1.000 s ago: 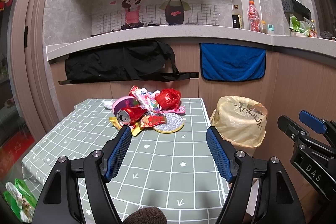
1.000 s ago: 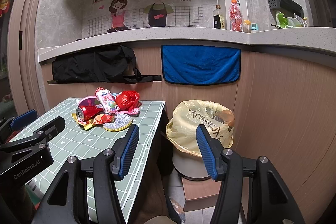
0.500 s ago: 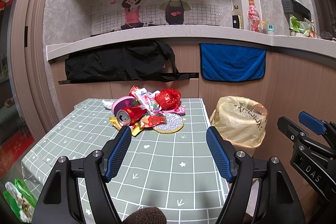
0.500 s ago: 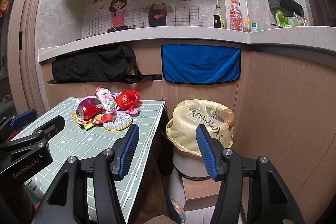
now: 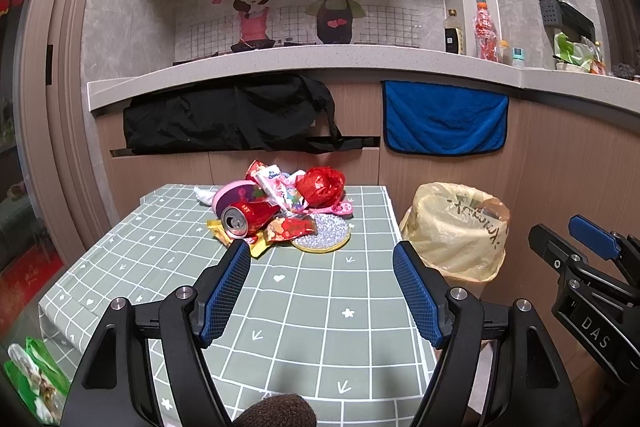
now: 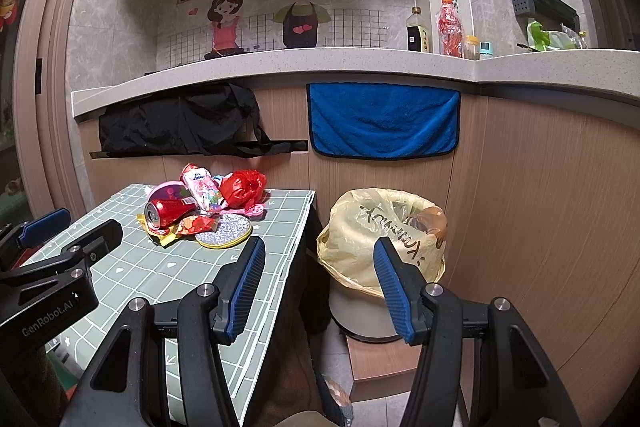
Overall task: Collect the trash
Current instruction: 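Grasp the red can with the left tool while the right tool grasps a red snack wrapper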
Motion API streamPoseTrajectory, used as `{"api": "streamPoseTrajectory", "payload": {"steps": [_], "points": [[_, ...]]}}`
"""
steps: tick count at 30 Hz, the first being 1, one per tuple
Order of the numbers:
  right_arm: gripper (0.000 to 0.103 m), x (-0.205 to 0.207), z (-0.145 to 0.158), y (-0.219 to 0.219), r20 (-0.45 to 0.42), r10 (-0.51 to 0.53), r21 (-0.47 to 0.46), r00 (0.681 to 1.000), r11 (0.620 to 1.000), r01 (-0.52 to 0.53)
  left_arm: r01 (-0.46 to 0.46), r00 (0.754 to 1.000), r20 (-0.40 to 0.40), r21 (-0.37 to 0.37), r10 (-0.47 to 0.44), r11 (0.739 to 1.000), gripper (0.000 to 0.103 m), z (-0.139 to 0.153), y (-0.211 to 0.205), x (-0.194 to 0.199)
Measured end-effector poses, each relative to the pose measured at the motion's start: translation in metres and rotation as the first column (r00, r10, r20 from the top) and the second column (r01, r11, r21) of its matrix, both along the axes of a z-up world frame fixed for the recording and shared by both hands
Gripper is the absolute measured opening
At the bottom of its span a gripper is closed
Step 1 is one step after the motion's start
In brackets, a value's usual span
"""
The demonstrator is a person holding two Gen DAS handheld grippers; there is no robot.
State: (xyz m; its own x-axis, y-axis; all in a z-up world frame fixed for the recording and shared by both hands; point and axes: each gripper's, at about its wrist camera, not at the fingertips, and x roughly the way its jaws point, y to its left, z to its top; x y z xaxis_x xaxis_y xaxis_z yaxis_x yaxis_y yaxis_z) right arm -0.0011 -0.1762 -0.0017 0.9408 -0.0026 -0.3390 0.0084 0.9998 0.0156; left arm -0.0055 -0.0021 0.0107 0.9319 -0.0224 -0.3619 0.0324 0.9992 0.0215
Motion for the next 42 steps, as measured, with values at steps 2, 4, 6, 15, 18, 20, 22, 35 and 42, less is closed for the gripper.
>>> {"api": "streamPoseTrajectory", "payload": {"steps": [2, 4, 6, 15, 18, 20, 22, 35, 42], "points": [[0.054, 0.004, 0.0, 0.0, -0.001, -0.001, -0.01, 1.0, 1.0, 0.001, -0.005, 1.0, -0.006, -0.007, 0.005, 1.0, 0.074, 0.002, 0.001, 0.003], [0.054, 0.009, 0.0, 0.002, 0.002, -0.005, -0.021, 1.0, 1.0, 0.005, -0.021, 1.0, -0.011, -0.009, 0.021, 1.0, 0.074, 0.002, 0.005, 0.008], [0.054, 0.017, 0.001, 0.003, 0.002, -0.001, -0.032, 1.0, 1.0, 0.001, -0.036, 0.999, -0.014, -0.01, 0.036, 0.999, 0.074, 0.001, 0.009, 0.015], [0.054, 0.08, 0.008, 0.021, -0.044, 0.081, -0.058, 0.996, 0.995, -0.084, -0.097, 0.995, -0.032, 0.03, 0.098, 0.995, 0.074, -0.006, 0.042, 0.07], [0.054, 0.112, 0.008, 0.035, -0.069, 0.151, -0.066, 0.986, 0.986, -0.156, -0.091, 0.995, -0.045, 0.04, 0.092, 0.995, 0.074, -0.012, 0.06, 0.103], [0.054, 0.137, 0.006, 0.046, -0.094, 0.205, -0.079, 0.974, 0.974, -0.212, -0.079, 0.995, -0.064, 0.052, 0.083, 0.995, 0.074, -0.017, 0.074, 0.126], [0.054, 0.163, 0.003, 0.058, -0.123, 0.254, -0.086, 0.959, 0.96, -0.266, -0.072, 0.992, -0.098, 0.035, 0.075, 0.997, 0.074, -0.021, 0.095, 0.155], [0.046, 0.283, -0.066, 0.161, -0.363, 0.481, -0.043, 0.798, 0.847, -0.53, -0.049, 0.959, -0.283, -0.211, -0.014, 0.976, 0.074, -0.066, 0.188, 0.239], [0.046, 0.343, -0.094, 0.171, -0.437, 0.462, 0.008, 0.771, 0.86, -0.511, -0.013, 0.943, -0.327, -0.234, -0.066, 0.972, 0.075, -0.078, 0.18, 0.252]]}}
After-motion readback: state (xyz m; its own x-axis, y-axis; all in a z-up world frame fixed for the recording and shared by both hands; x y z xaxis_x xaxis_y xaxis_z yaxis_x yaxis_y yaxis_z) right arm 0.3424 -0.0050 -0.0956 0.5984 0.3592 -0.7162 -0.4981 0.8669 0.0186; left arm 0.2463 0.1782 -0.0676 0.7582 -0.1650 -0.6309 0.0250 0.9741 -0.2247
